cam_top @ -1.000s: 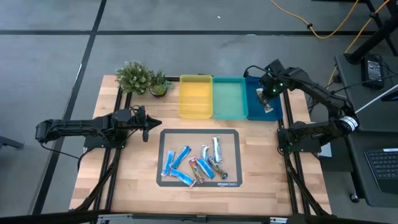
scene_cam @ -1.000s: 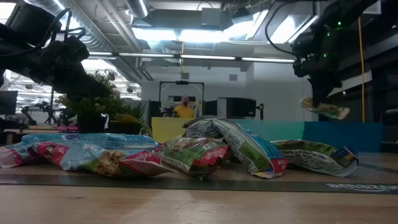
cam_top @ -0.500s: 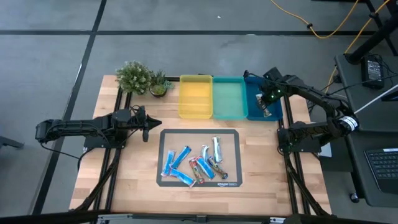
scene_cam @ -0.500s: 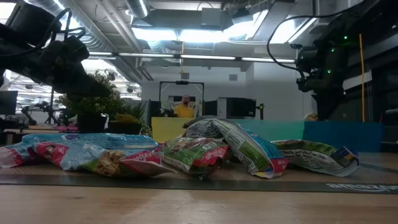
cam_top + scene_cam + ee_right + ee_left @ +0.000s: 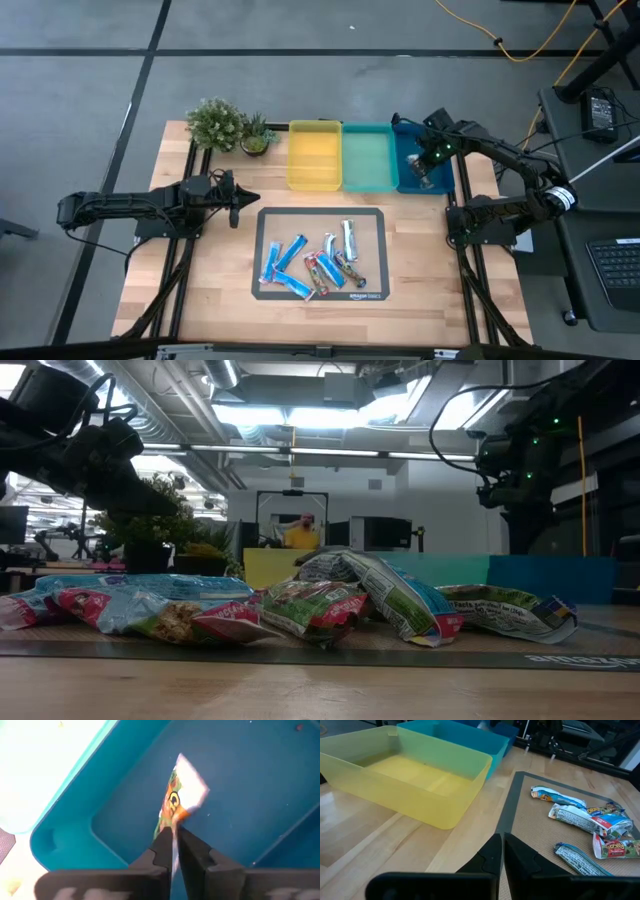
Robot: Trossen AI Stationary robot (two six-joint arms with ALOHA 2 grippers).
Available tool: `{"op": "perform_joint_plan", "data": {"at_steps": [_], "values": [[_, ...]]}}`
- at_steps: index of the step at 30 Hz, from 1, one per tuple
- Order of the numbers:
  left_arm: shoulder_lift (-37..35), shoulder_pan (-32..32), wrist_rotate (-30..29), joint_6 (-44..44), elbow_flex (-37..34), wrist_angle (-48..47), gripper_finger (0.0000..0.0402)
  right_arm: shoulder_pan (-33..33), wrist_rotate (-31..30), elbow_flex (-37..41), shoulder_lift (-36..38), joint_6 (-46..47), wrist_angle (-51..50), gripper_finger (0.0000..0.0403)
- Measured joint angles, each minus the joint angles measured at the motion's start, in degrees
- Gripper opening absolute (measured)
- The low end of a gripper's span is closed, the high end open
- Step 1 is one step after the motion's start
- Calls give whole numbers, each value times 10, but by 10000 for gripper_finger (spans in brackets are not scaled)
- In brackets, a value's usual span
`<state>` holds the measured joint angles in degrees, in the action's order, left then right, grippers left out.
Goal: Pick and place Granola Bars by type
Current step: Put the yellow granola bar into blue bin
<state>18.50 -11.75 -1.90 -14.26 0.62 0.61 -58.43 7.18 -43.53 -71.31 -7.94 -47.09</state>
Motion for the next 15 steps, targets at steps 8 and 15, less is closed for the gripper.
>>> {"op": "perform_joint_plan", "data": {"at_steps": [8,15], "values": [[0,0,0,0,0,0,10,0,0,0,0,3,0,87],[0,0,0,0,0,0,11,11,38,-17,1,3,-13,104]]}}
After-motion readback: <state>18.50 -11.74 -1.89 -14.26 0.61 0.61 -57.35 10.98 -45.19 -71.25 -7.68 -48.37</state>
